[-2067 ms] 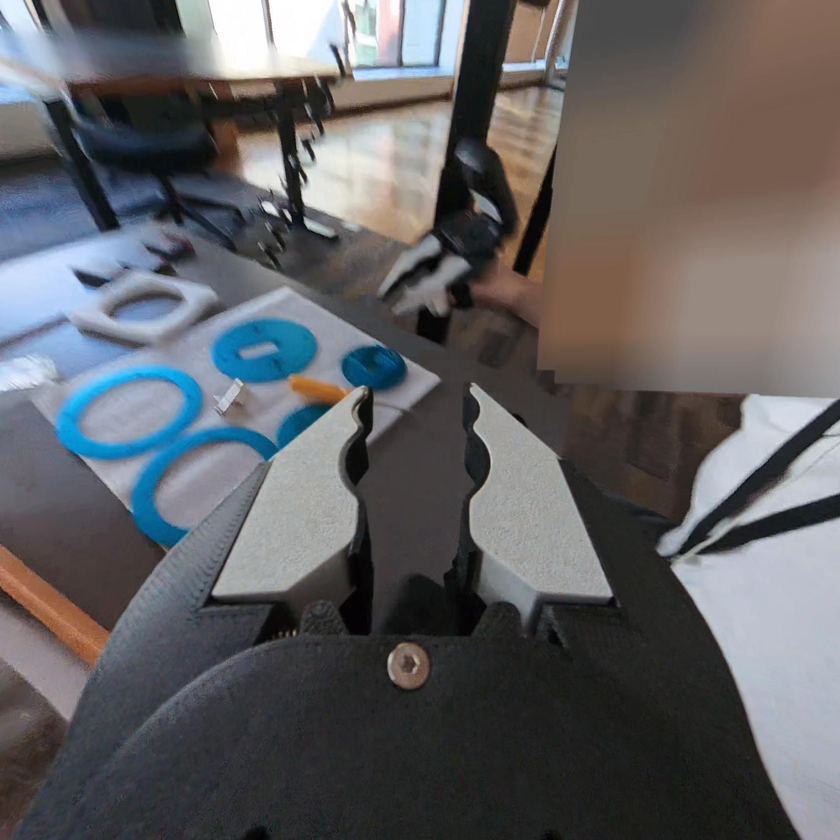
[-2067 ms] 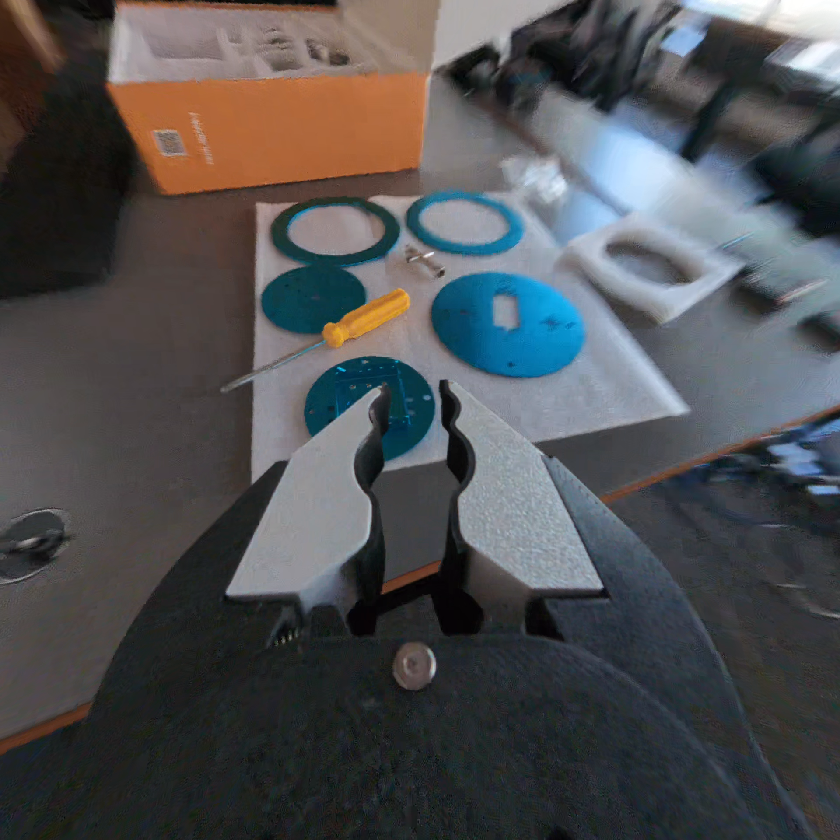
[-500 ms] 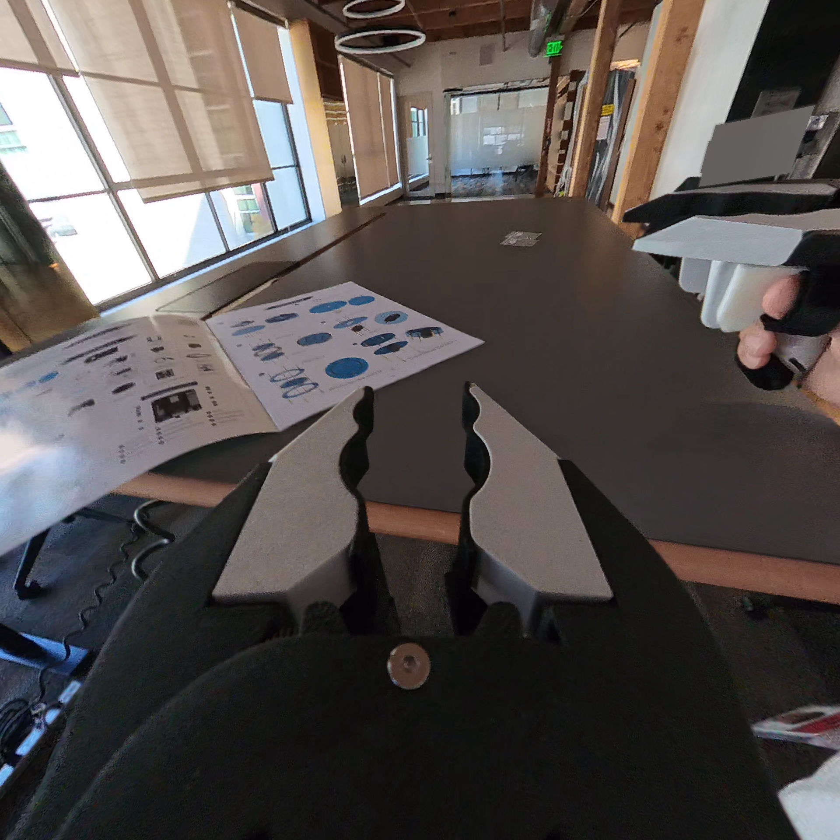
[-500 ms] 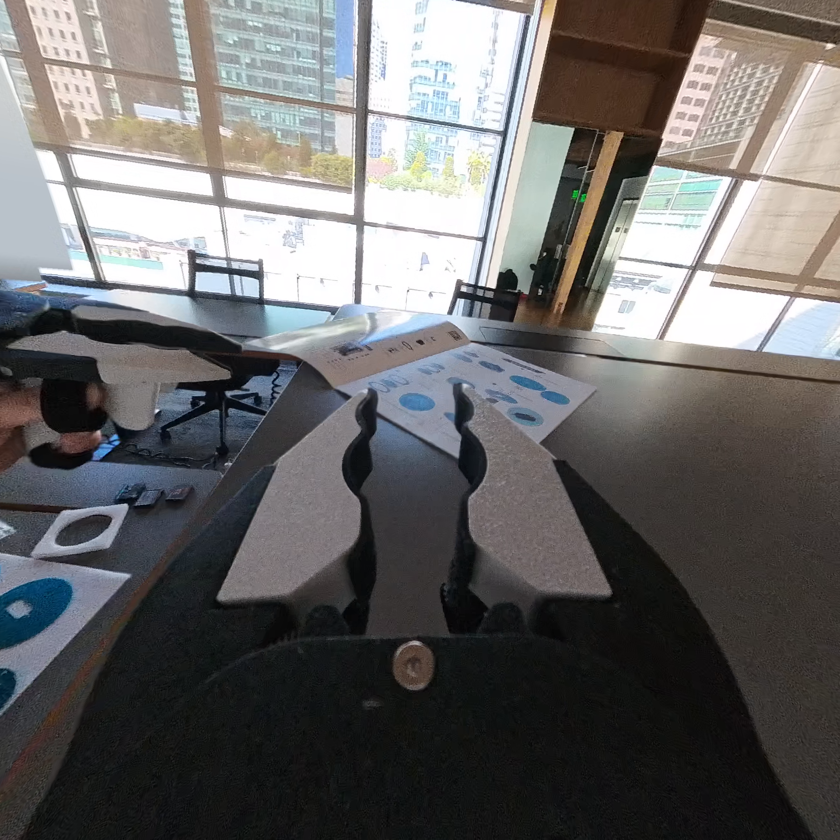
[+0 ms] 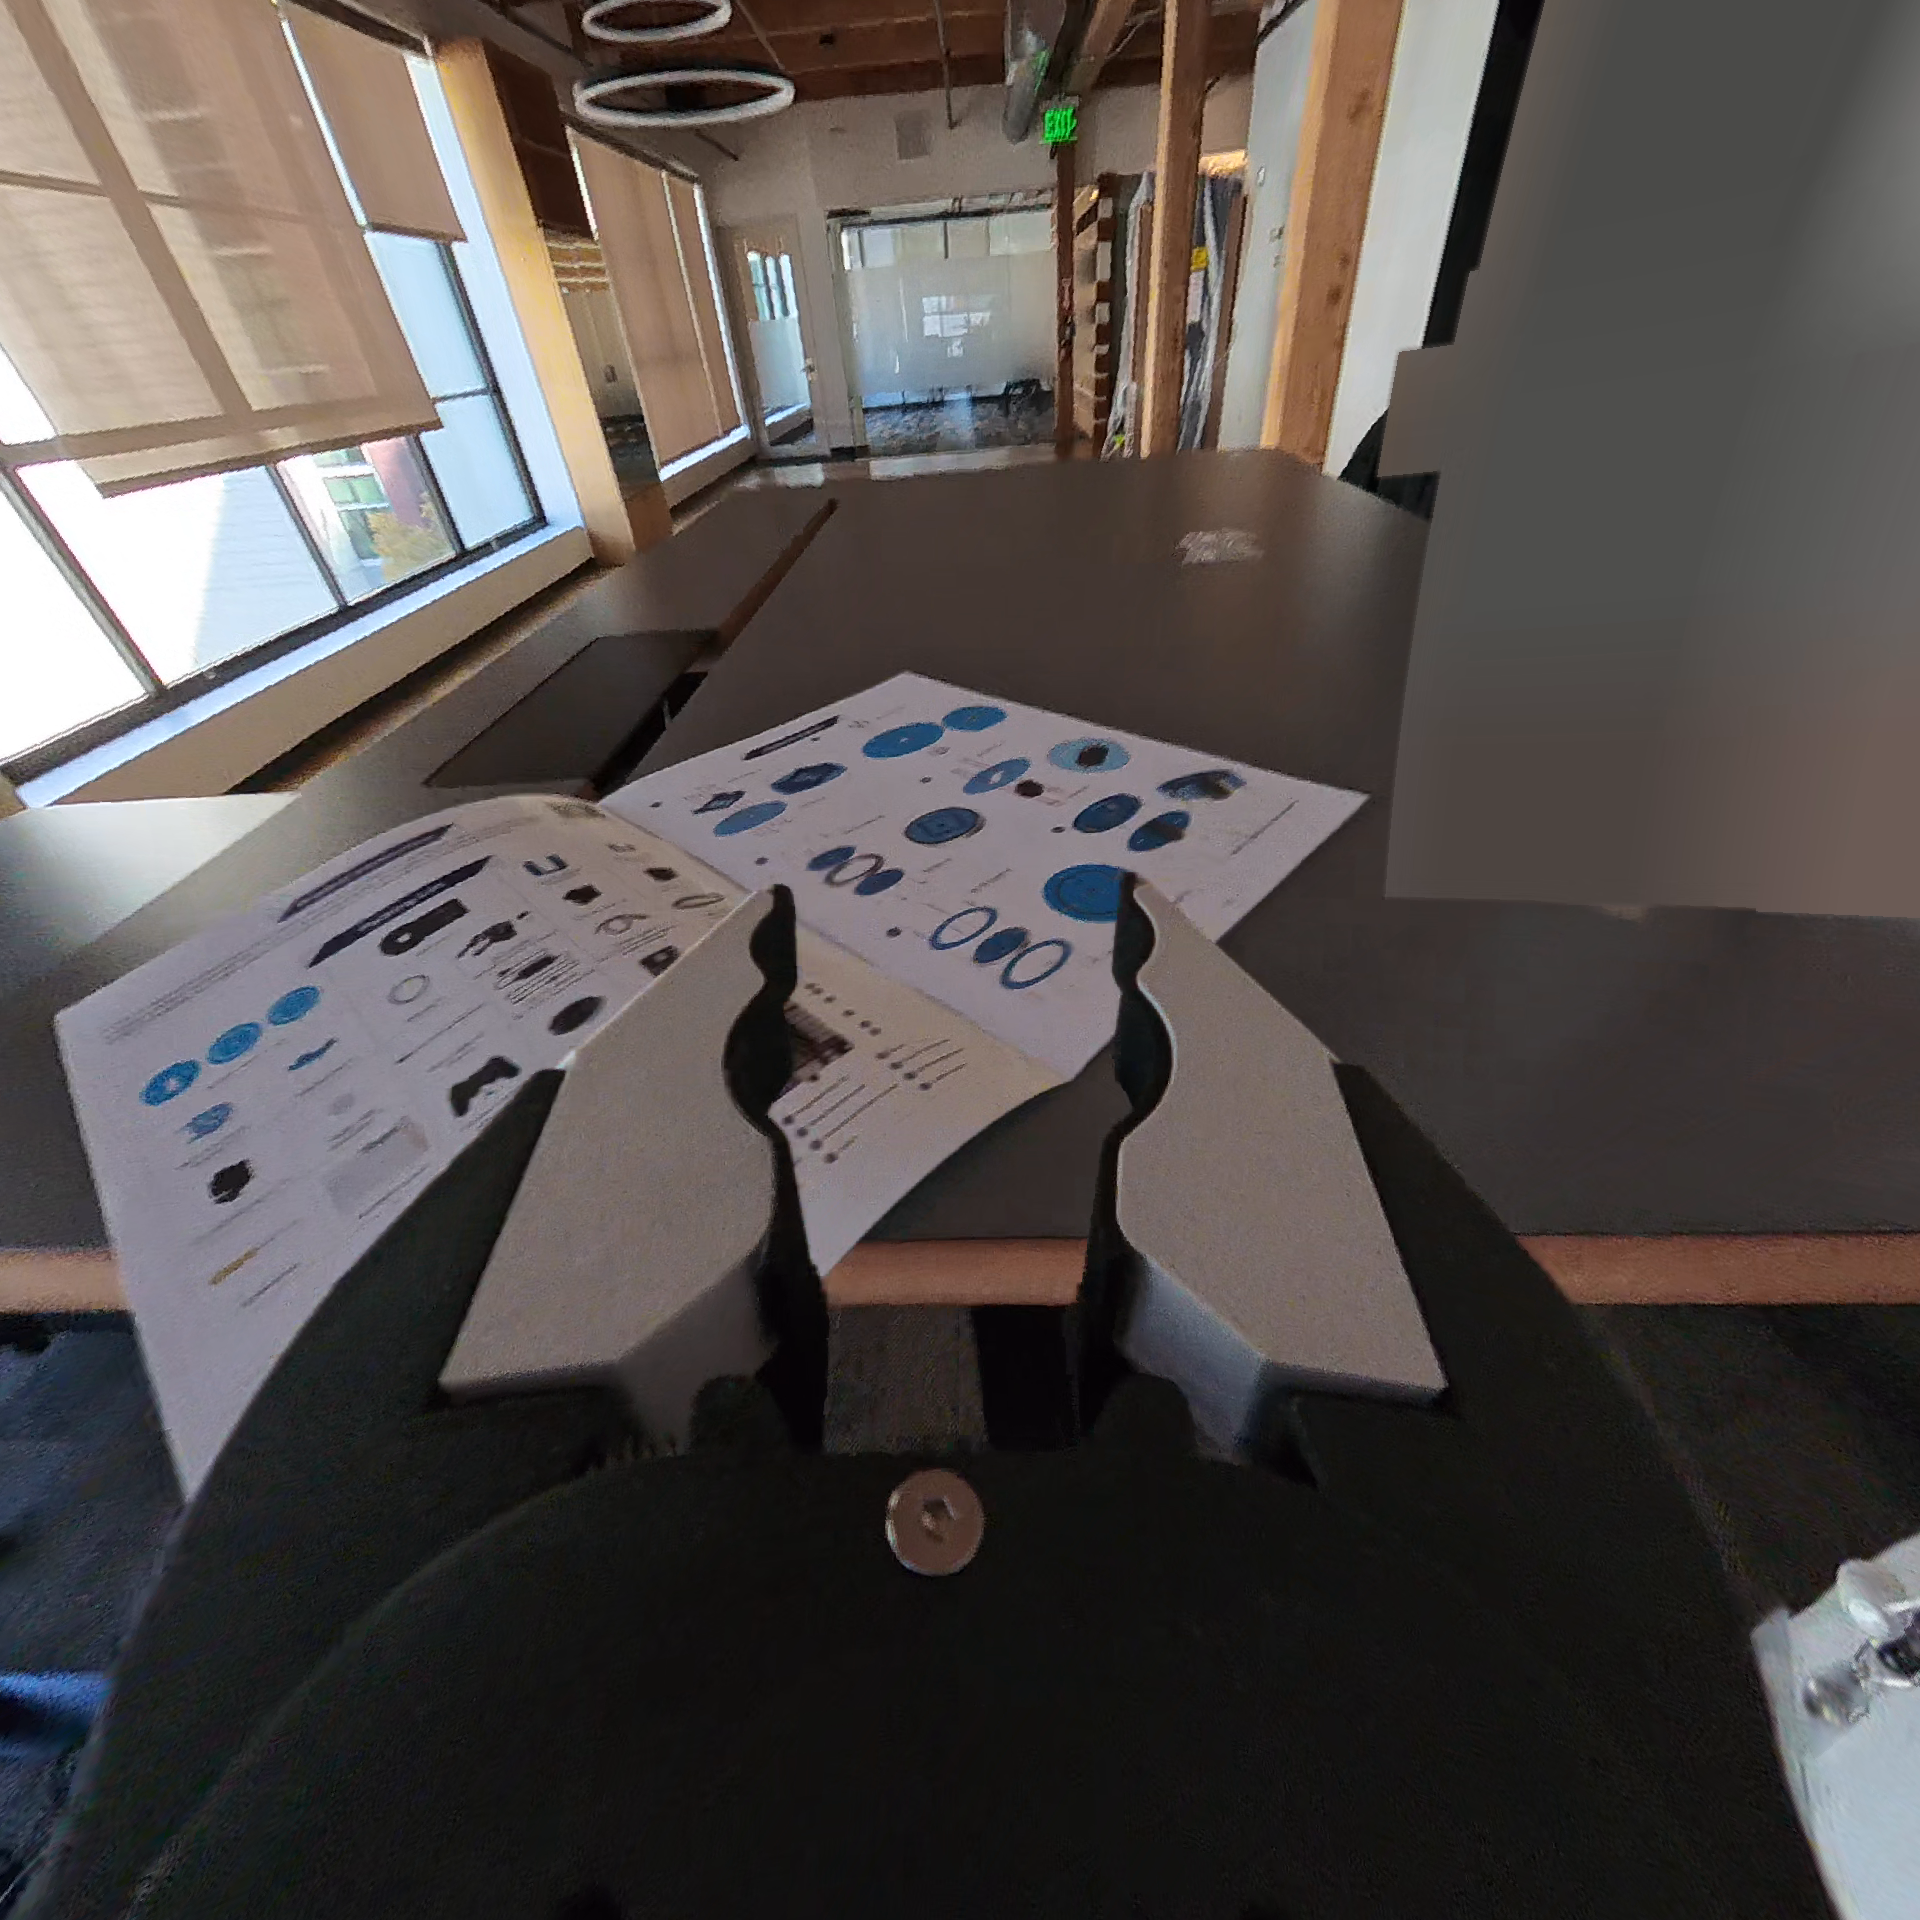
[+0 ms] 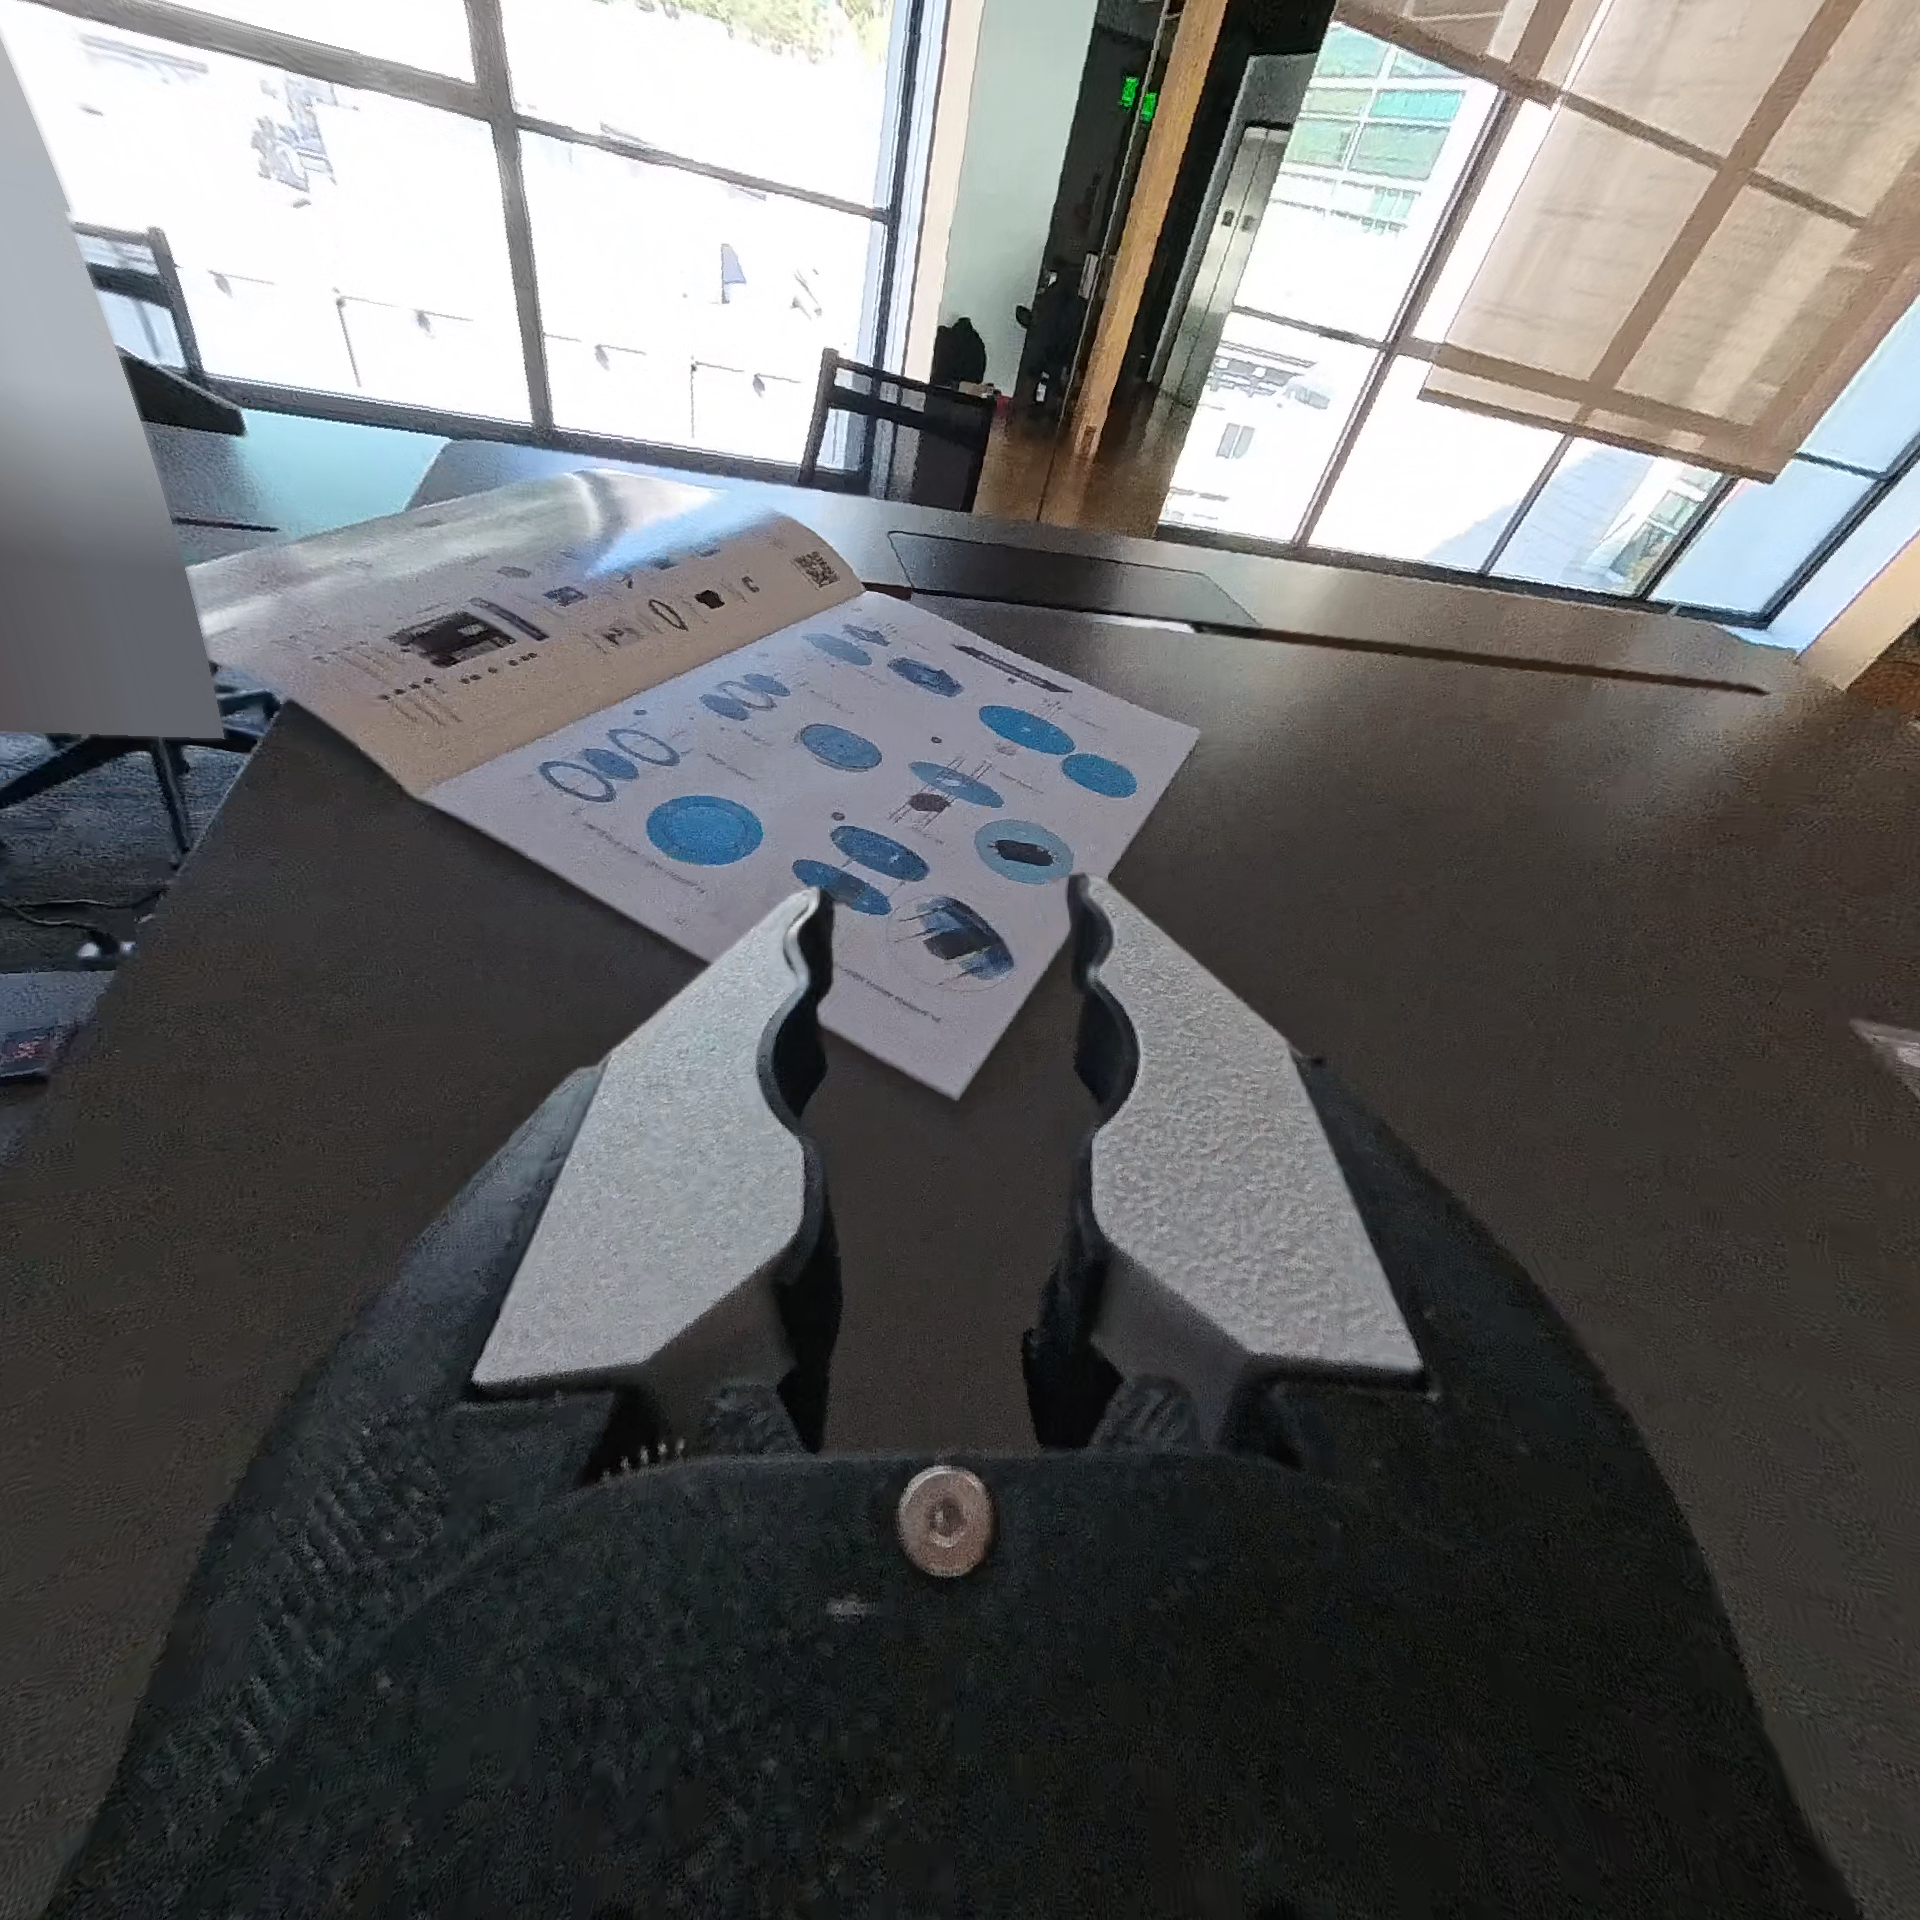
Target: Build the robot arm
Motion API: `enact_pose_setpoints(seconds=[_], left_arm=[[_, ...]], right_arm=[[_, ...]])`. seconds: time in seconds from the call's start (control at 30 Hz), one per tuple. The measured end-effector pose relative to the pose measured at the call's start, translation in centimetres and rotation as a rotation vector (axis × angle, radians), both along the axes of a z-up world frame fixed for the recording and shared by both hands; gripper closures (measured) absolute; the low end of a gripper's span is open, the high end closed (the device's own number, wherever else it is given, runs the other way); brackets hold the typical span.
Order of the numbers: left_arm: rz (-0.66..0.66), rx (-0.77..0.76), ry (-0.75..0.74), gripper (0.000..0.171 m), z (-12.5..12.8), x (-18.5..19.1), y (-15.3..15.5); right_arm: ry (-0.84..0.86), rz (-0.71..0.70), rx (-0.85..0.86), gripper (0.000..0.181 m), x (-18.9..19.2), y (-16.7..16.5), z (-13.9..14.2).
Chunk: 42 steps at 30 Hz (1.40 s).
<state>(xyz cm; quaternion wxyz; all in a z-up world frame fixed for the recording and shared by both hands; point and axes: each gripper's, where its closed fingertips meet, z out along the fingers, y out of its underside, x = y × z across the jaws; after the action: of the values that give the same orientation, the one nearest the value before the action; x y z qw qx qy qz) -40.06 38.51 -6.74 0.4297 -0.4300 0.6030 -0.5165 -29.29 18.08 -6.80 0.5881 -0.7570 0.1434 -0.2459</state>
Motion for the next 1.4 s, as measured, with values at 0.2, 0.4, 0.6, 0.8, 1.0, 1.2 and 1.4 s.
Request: enact_pose_setpoints(seconds=[0.2,0.4,0.6,0.8,1.0,1.2,1.4], left_arm=[[0.084,0.079,0.017,0.116,0.5,0.3,4.7],[0.11,0.08,0.065,0.118,0.9,1.4,6.9],[0.16,0.138,0.031,0.122,1.0,1.9,8.7],[0.161,0.097,-0.027,0.119,2.3,2.6,9.0],[0.161,0.078,-0.018,0.12,2.1,2.9,9.3],[0.157,0.075,-0.012,0.122,1.9,3.0,9.4],[0.156,0.042,-0.012,0.119,1.7,2.9,9.8]], right_arm=[[-0.218,-0.032,-0.129,0.138,0.5,0.4,-1.6],[-0.17,-0.15,-0.186,0.138,3.1,-1.0,-2.7],[-0.174,-0.18,-0.173,0.141,3.7,-1.5,-2.4],[-0.212,-0.178,-0.211,0.147,3.5,-1.3,-2.6],[-0.216,-0.177,-0.212,0.149,3.4,-1.3,-2.6],[-0.265,-0.188,-0.216,0.149,3.3,-1.5,-2.1],[-0.255,-0.192,-0.215,0.149,3.4,-1.6,-2.1]])
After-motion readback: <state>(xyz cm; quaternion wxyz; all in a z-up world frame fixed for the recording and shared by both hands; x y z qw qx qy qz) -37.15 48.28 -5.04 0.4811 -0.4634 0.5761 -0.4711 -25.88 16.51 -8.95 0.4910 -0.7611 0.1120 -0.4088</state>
